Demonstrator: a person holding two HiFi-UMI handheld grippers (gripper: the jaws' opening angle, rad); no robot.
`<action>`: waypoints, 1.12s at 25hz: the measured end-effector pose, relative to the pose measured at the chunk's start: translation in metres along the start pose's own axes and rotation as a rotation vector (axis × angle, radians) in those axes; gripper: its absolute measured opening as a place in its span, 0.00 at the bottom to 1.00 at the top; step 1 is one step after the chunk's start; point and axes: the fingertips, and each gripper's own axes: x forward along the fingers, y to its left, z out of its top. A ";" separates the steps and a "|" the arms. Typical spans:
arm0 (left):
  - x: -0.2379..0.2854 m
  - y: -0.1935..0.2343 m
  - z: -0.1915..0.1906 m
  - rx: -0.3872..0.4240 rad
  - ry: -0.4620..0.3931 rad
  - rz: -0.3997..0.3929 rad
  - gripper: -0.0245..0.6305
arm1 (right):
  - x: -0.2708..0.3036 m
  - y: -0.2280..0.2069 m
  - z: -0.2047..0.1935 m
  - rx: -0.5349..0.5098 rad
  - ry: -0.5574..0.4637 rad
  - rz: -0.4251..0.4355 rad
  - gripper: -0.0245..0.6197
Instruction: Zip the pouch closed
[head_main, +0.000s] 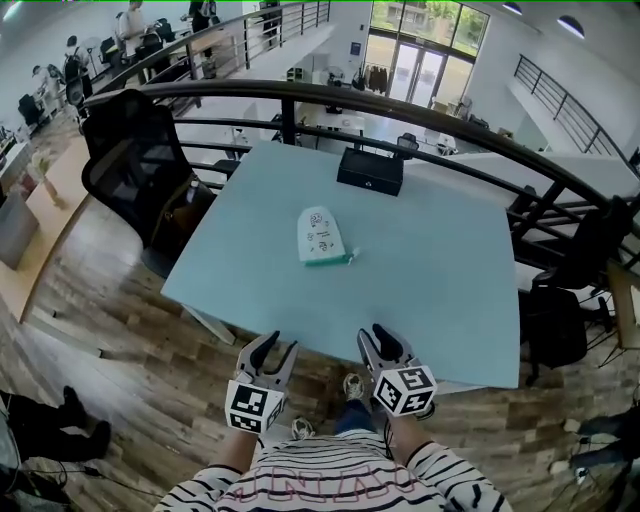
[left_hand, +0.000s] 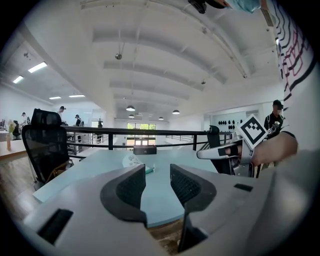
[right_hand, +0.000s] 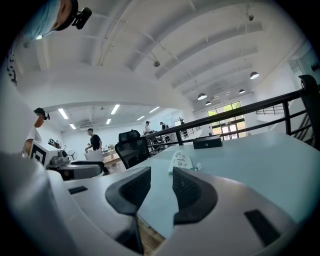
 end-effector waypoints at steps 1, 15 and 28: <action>0.005 0.003 -0.001 -0.002 0.003 0.001 0.24 | 0.007 -0.003 0.000 -0.002 0.004 0.003 0.27; 0.091 0.032 -0.008 -0.060 0.058 0.054 0.24 | 0.097 -0.065 0.017 -0.093 0.129 0.091 0.27; 0.162 0.036 -0.024 -0.093 0.130 0.076 0.24 | 0.176 -0.132 0.023 -0.225 0.233 0.148 0.27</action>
